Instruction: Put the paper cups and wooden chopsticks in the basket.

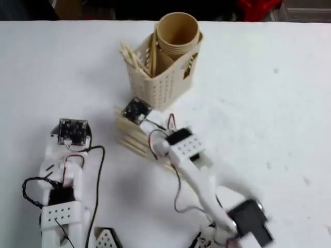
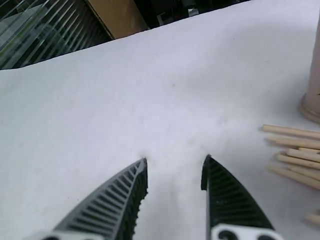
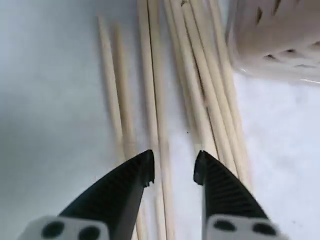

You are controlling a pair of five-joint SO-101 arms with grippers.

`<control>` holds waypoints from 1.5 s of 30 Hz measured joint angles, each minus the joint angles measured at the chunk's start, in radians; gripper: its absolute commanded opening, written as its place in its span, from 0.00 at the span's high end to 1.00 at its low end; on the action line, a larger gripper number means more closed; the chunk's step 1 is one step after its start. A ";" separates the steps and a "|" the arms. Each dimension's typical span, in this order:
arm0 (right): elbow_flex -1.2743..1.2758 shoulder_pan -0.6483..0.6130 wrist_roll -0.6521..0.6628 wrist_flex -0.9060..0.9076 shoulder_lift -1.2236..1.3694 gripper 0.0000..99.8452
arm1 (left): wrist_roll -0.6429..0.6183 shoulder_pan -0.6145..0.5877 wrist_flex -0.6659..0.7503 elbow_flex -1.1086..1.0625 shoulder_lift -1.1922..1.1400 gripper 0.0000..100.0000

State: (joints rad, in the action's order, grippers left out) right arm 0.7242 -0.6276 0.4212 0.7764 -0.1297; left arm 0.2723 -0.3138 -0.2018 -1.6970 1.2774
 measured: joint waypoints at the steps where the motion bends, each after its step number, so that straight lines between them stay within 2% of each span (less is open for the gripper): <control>1: -0.021 0.000 0.000 0.000 0.049 0.86 | 0.000 0.000 0.000 0.000 0.000 0.81; 7: -0.152 0.000 0.000 0.044 0.244 0.87 | 0.000 0.000 0.000 0.000 0.000 0.81; 11: -0.207 0.003 0.000 0.092 0.285 0.99 | 0.000 0.000 0.000 0.000 0.000 0.81; 21: -0.206 0.003 0.000 0.097 0.239 0.98 | 0.000 0.000 0.000 0.000 0.000 0.81; 32: 0.074 -0.005 0.000 0.049 -0.244 0.96 | 0.000 0.000 0.000 0.000 0.000 0.81; 38: 0.083 -0.069 0.000 0.037 -0.170 0.82 | 0.000 0.000 0.000 0.000 0.000 0.81; 45: 0.017 -0.100 0.000 0.014 0.069 0.87 | 0.000 0.000 0.000 0.000 0.000 0.81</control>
State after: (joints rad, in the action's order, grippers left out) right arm 0.7411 -0.7273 0.4212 0.7902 -0.0606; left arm 0.2723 -0.3138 -0.2018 -1.6970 1.2774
